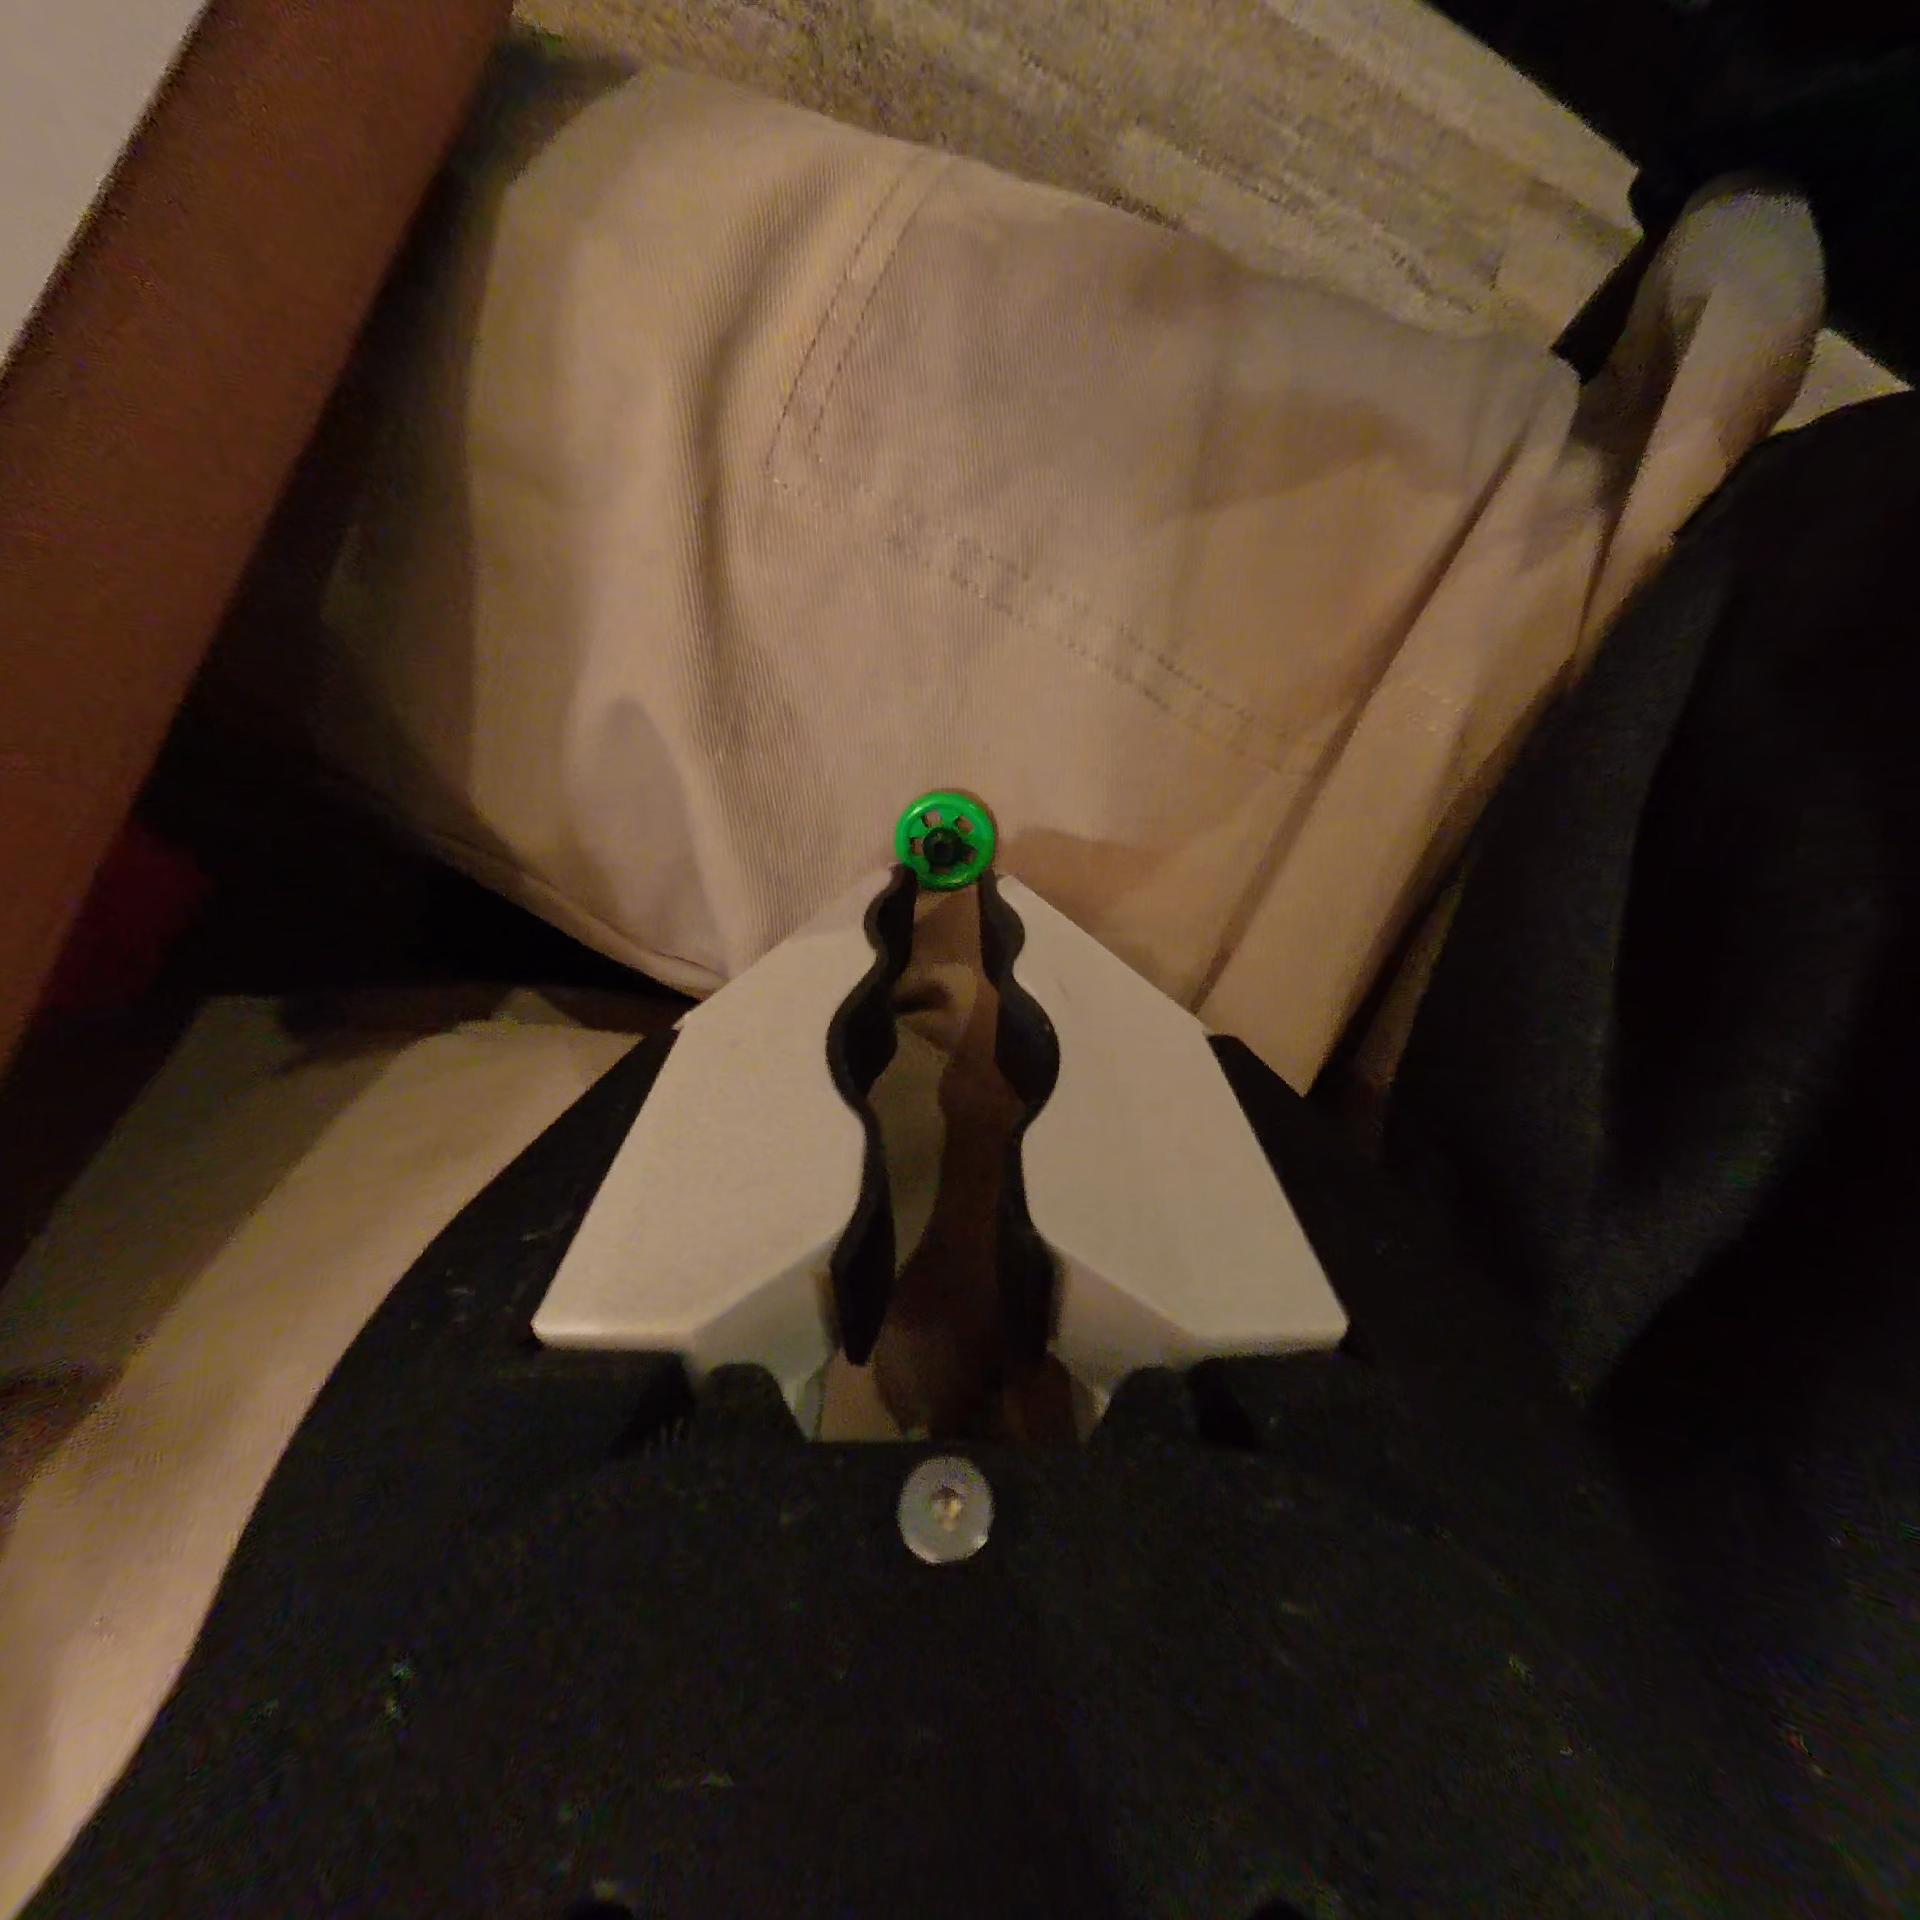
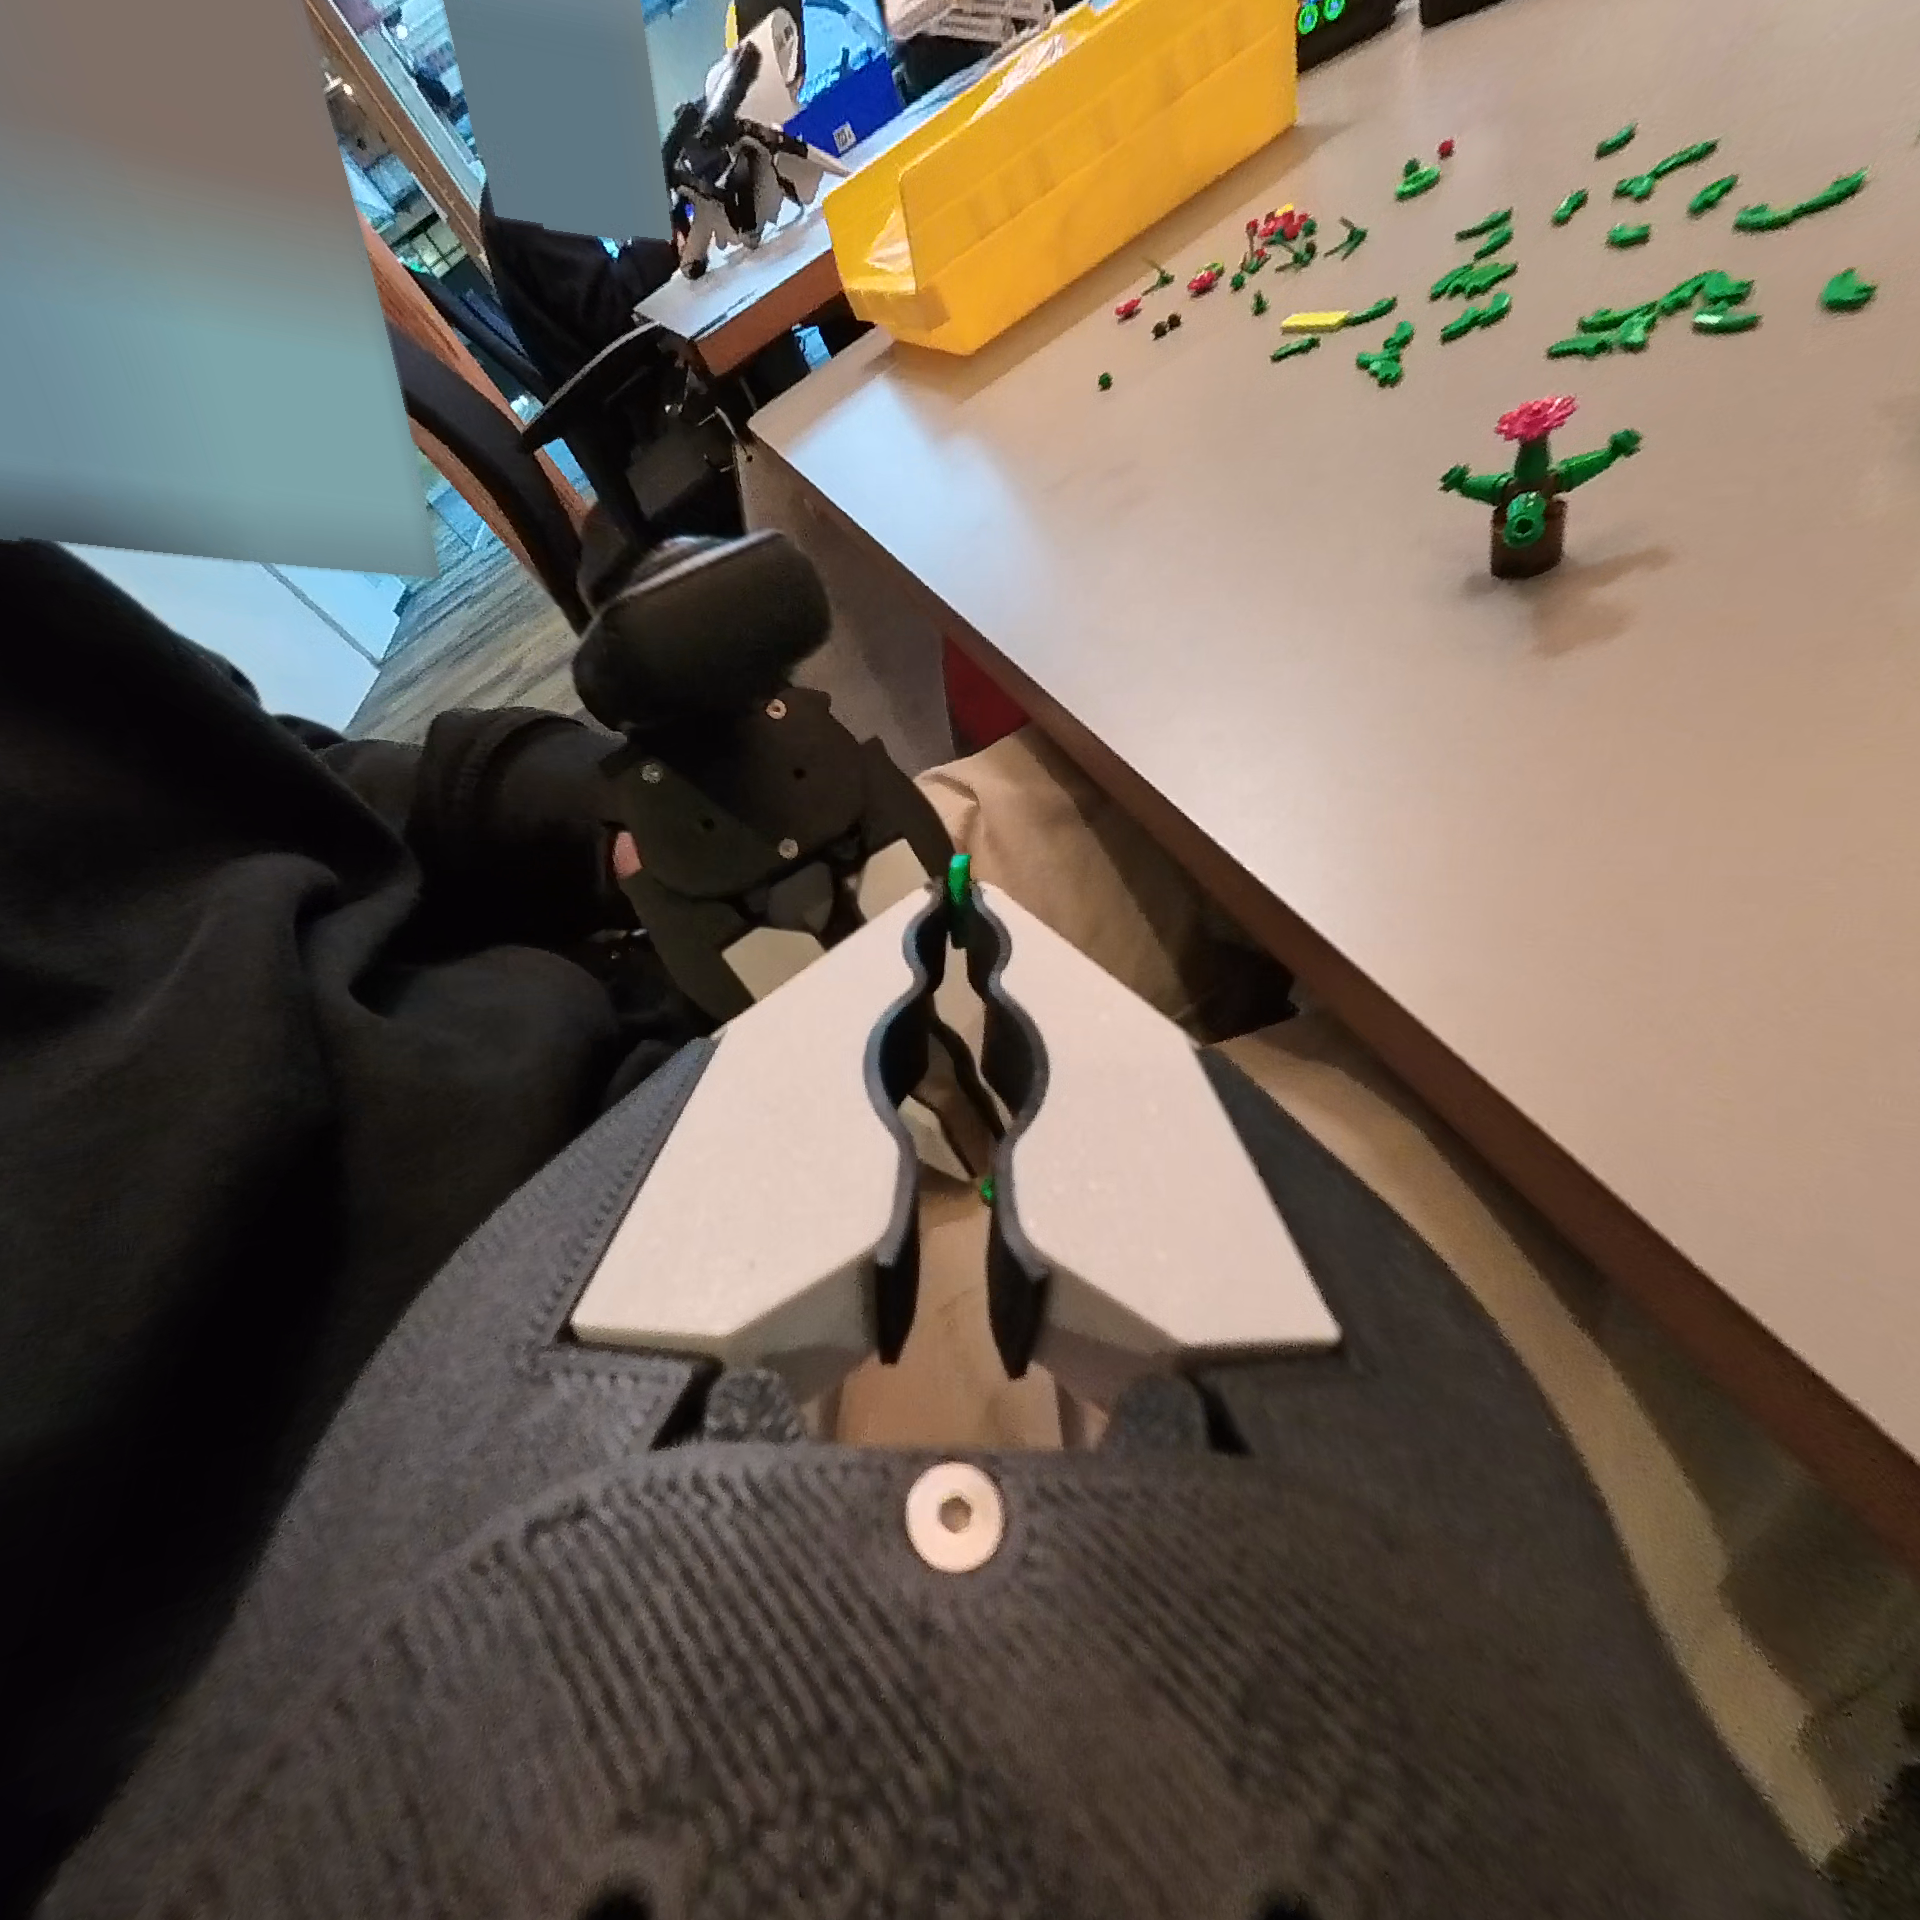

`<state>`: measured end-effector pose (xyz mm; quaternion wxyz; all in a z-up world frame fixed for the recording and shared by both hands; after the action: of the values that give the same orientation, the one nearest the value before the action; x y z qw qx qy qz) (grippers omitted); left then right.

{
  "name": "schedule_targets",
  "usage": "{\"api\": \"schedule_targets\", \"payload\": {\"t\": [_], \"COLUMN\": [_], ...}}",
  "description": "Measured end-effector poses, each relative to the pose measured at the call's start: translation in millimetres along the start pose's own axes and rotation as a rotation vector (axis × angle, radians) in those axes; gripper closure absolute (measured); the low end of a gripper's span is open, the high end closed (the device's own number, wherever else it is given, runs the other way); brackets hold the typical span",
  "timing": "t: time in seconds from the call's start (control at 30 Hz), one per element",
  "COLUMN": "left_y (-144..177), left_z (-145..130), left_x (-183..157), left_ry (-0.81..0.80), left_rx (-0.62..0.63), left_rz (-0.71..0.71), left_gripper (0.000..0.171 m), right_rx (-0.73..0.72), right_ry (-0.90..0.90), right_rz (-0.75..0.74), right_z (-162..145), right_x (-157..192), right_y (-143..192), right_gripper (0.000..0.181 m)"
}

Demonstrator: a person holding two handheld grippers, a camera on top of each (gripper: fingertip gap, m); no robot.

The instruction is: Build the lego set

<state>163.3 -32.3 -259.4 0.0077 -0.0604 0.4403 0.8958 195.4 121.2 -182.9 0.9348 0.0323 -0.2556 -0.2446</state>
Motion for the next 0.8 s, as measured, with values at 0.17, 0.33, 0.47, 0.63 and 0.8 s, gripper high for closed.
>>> {"api": "schedule_targets", "payload": {"t": [0.17, 0.33, 0.47, 0.63, 0.8], "left_y": [-6, -11, -12, -10, -13], "left_z": [2, 7, 12, 17, 21], "left_x": [0, 1, 1, 4, 3], "left_ry": [-0.043, -0.060, -0.061, -0.029, -0.036], "left_rx": [0.017, 0.038, 0.009, -0.040, -0.067], "left_rz": [-0.013, -0.029, -0.048, -0.090, -0.074], "left_gripper": [0.165, 0.166, 0.165, 0.161, 0.156], "right_rx": [-0.025, -0.032, -0.040, -0.045, -0.060], "right_ry": [0.025, 0.006, -0.007, -0.021, -0.005], "right_rz": [0.003, 0.022, 0.018, 0.024, 0.033], "right_z": [0, -4, -5, -7, -5], "right_x": [-2, -5, -10, -13, -12], "right_y": [3, 2, 4, 4, 4], "right_gripper": [0.181, 0.181, 0.181, 0.181, 0.181]}}
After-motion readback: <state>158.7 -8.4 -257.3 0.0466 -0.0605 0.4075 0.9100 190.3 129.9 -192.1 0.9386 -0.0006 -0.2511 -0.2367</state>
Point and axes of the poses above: each gripper's, where its closed fingertips meet, y back along the fingers, z out of its top, x = y × z across the jaws, the point moved 9 cm from there along y, back along the fingers, and after that the axes turned 9 degrees about z, right-handed, at the moved point
